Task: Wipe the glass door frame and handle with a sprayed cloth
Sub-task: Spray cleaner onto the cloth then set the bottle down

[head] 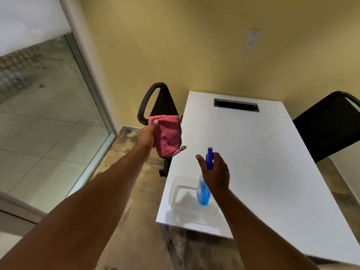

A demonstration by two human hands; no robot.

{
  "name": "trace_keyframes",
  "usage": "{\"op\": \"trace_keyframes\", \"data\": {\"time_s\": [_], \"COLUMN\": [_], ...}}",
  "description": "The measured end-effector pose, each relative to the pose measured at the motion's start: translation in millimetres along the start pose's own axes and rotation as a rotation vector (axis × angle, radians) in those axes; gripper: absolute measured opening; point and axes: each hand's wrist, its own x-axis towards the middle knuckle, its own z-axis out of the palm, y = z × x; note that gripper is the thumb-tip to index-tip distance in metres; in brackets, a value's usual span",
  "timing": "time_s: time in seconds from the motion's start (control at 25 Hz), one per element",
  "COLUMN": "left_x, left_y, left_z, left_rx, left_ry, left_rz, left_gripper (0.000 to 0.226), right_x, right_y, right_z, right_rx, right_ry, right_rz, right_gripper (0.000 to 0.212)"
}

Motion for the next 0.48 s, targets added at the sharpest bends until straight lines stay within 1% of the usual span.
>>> {"op": "trace_keyframes", "data": {"time_s": [0.28, 0.4, 0.48], "left_x": [-4.8, -2.5, -1.3], "left_y": [-52.6, -61.9, -64.7], "left_z": [-1.3, -2.6, -3.7], "left_rx": [0.033, 0.045, 0.047], "left_ry": [0.002, -0.001, 0.004], "left_rz": [-0.072, -0.075, -0.081], "left_gripper": [0.016, 0.015, 0.014], "right_x": [-26.3, -36.2, -39.1], "right_y": [54.4, 64.5, 67.3], "right_z": [10.1, 13.2, 14.0], "right_rx": [-0.069, -0.104, -0.116], "right_ry": [-0.151, -0.171, -0.163], "right_rz": [0.142, 0.16, 0.165], "right_gripper": [0.068, 0.078, 0.079]}}
